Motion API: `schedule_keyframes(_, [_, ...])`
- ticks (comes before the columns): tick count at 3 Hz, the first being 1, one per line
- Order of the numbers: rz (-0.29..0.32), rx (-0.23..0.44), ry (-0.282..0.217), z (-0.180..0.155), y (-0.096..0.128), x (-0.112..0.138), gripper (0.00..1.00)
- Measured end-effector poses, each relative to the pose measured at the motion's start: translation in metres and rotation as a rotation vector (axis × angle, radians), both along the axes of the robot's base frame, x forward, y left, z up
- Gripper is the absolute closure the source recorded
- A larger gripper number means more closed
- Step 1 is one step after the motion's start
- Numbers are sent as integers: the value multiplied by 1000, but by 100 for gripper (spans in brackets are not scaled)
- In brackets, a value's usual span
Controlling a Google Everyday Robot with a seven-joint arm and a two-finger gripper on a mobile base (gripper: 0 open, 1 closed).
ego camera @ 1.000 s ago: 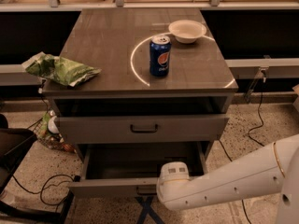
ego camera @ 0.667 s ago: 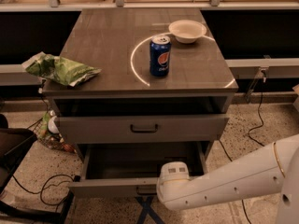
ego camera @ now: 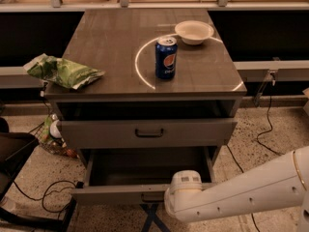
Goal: Close middle drawer
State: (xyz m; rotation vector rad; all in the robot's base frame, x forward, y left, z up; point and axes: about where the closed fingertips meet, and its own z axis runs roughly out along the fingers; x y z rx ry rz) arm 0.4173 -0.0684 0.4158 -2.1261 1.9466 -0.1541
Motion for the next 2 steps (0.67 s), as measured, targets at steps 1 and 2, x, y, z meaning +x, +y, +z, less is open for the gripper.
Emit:
schedule_keyframes(1, [22,5,80,3,-7,-42,100])
schedule_keyframes(2, [8,-7,151,-6,-14,-71,100])
